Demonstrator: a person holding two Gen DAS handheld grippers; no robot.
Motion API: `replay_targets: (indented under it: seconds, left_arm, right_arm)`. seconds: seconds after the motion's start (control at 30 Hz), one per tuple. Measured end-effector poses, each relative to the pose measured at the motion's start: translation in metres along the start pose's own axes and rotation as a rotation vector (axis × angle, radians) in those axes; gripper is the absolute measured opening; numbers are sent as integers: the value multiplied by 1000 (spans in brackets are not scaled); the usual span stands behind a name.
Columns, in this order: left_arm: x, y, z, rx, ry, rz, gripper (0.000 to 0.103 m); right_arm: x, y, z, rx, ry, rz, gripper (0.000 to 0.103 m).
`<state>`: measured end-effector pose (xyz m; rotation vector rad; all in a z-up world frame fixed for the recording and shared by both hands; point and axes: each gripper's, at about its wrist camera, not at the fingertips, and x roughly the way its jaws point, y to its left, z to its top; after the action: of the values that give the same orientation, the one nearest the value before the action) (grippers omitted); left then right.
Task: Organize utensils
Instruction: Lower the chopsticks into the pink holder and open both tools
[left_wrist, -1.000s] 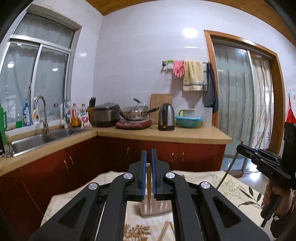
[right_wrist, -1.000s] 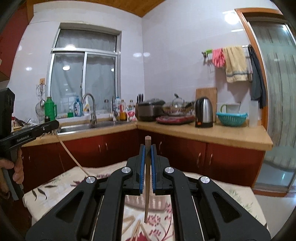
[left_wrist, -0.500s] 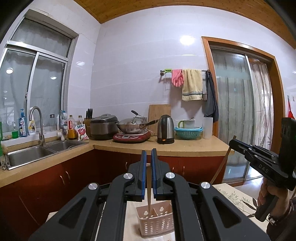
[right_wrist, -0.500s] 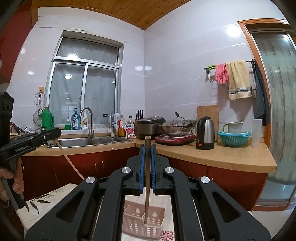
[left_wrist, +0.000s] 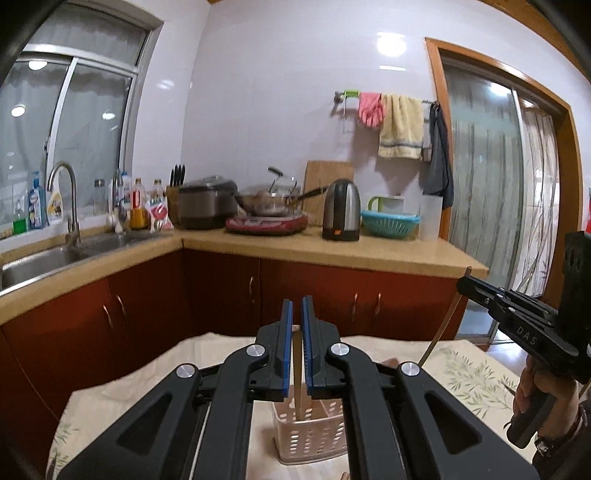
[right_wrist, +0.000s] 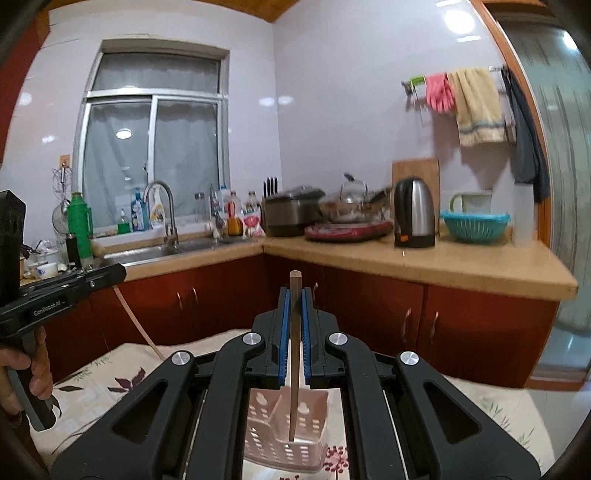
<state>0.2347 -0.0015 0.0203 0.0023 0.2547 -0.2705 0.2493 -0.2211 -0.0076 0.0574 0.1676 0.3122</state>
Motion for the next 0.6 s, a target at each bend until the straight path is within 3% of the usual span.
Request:
replay_targets:
  seconds: [0.3,0.4,0.43,0.47,0.6]
  left_arm:
    - [28,17,-12,-46,56,3,8]
    - [33,25,-16,-74,63,22,42]
    - [34,27,-17,-85,60,26,53]
    - [34,30,-18,-101,57,28,56]
    - [35,37,-20,-122,57,48,66]
  right_arm:
    - [31,-15,-16,29,48,-23,7]
    - [40,-23,-19,69,68,-22,9]
    - [41,-24,-20,79,70,-27,17]
    - [42,-27,-21,94,70,-33,29]
    - [42,-32,-23,112,70,-49,46]
